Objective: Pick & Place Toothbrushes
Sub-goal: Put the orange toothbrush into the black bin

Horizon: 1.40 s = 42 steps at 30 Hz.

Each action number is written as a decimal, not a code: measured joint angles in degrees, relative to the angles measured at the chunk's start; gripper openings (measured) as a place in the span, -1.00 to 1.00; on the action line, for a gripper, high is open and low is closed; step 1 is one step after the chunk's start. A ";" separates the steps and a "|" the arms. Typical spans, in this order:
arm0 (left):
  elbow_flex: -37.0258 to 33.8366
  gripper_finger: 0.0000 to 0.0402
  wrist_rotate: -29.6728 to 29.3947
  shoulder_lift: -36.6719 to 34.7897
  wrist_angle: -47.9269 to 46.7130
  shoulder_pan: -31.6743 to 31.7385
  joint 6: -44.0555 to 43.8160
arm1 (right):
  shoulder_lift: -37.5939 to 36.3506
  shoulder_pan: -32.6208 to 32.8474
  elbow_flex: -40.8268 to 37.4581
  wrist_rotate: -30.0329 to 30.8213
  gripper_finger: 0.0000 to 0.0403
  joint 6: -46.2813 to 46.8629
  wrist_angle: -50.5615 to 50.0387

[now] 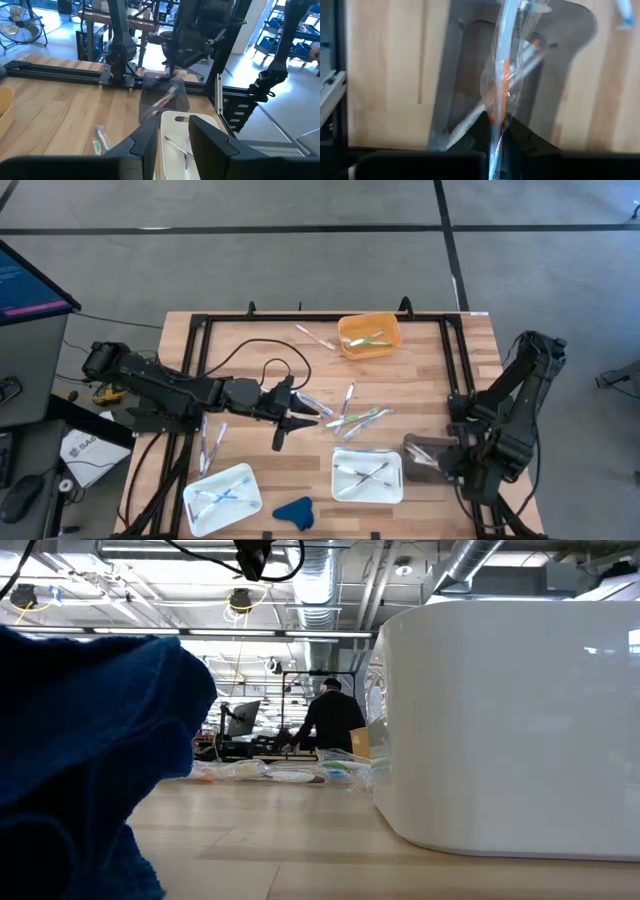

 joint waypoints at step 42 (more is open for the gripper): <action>0.00 -0.48 0.00 0.00 0.17 -0.02 0.00 | 0.02 0.35 -15.09 -4.84 -0.78 -20.56 10.24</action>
